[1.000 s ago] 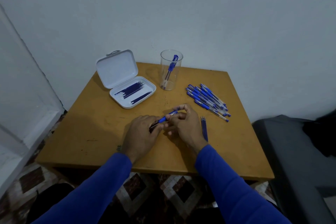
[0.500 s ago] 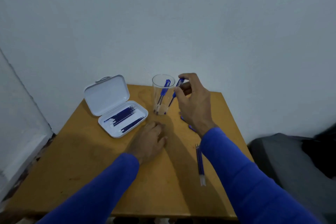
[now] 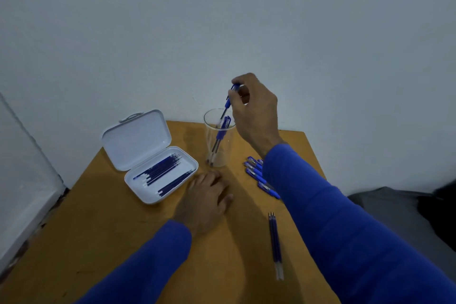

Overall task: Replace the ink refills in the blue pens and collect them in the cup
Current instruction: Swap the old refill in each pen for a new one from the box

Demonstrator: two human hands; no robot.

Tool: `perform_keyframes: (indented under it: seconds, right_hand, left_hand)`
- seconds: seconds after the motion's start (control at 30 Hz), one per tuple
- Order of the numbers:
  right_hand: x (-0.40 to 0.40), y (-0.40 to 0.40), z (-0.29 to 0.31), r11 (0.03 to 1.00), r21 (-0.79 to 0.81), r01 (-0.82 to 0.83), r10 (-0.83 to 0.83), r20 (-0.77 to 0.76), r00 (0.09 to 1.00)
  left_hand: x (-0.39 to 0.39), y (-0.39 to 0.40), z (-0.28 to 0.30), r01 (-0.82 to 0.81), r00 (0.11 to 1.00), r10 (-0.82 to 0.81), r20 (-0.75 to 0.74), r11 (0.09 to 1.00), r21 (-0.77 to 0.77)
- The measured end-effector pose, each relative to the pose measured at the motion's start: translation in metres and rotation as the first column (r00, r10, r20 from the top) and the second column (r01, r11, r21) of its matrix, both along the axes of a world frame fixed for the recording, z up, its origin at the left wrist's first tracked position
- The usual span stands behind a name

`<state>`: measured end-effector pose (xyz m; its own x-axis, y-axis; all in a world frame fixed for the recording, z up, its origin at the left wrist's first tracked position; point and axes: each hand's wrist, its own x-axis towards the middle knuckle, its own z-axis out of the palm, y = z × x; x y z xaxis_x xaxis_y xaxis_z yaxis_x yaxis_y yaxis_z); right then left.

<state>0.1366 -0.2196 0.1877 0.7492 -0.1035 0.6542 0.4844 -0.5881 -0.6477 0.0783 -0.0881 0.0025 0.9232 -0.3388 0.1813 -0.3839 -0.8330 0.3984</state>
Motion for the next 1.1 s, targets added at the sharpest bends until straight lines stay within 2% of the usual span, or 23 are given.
perform_keyframes:
  seconds: [0.13, 0.3, 0.47, 0.63, 0.97, 1.1]
  right_hand:
    - [0.02, 0.002, -0.021, 0.97, -0.242, 0.012, -0.049, -0.146, 0.988]
    - [0.028, 0.004, -0.034, 0.962, -0.272, -0.024, -0.055, -0.28, 0.958]
    - [0.034, 0.006, -0.037, 0.933, -0.36, 0.0, -0.139, -0.359, 0.923]
    - [0.037, 0.006, -0.038, 0.937, -0.349, 0.012, -0.159, -0.394, 0.905]
    - [0.004, -0.02, -0.041, 0.969, -0.242, 0.057, -0.123, -0.267, 0.956]
    - [-0.016, -0.05, -0.057, 0.956, -0.281, 0.09, -0.183, -0.328, 0.927]
  left_hand:
    - [0.001, 0.0, -0.002, -0.005, 1.0, 0.005, 0.001, 1.0, 0.012]
    - [0.001, 0.0, -0.004, -0.013, 1.0, 0.013, 0.027, 1.0, 0.018]
    - [0.002, 0.0, -0.006, -0.013, 1.0, 0.013, 0.014, 0.999, 0.035]
    - [0.003, 0.0, -0.009, -0.018, 1.0, 0.018, 0.014, 0.999, 0.044]
    - [0.002, -0.001, -0.006, 0.007, 0.999, -0.008, 0.041, 1.0, 0.031]
    - [0.0, -0.003, -0.005, 0.025, 0.998, -0.025, 0.058, 1.0, 0.016]
